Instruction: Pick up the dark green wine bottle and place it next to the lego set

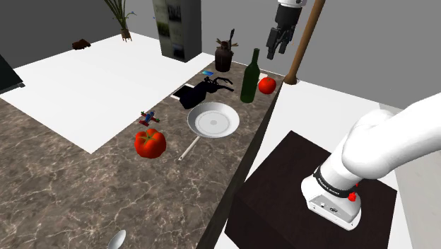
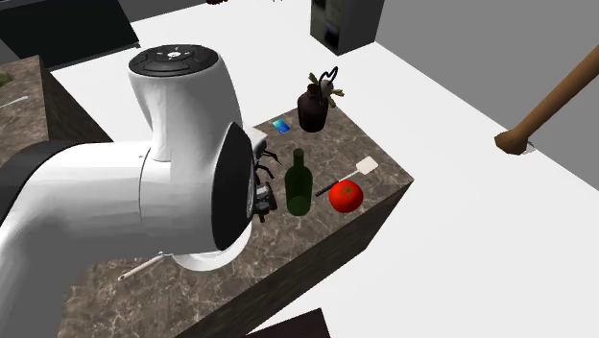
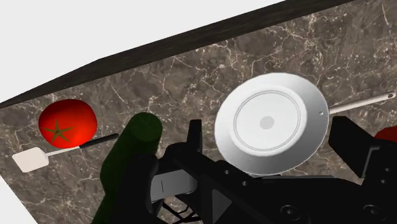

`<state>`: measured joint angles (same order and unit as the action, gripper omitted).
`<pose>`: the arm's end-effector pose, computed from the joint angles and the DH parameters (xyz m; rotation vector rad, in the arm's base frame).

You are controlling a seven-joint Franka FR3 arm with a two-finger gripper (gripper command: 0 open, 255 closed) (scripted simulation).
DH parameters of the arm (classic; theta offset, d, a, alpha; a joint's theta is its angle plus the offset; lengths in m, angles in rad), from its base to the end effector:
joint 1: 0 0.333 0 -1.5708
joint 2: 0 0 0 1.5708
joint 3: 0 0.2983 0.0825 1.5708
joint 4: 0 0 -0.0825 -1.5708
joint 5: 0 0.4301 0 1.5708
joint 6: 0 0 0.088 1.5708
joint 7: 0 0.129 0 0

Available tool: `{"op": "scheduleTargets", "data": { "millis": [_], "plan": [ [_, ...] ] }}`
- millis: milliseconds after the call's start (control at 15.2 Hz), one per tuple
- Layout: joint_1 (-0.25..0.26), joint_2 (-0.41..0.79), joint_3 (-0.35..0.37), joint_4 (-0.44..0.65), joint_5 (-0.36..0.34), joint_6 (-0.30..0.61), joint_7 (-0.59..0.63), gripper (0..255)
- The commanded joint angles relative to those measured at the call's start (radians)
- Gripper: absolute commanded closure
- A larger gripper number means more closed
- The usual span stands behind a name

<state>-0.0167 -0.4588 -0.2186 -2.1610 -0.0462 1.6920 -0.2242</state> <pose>0.4519 -0.1226 0.5268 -3.0881 -0.0276 0.0123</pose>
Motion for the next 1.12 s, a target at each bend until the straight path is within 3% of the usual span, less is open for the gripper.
{"op": "scheduleTargets", "data": {
  "millis": [0, 594, 1056],
  "plan": [
    [-0.002, 0.070, -0.028, 0.048, -0.002, 0.020, -0.042, 0],
    [-0.022, 0.413, -0.131, 0.322, 0.057, 0.071, -0.231, 0],
    [-0.086, 0.715, -0.167, 0.633, 0.153, 0.037, -0.369, 0]
  ]
}}
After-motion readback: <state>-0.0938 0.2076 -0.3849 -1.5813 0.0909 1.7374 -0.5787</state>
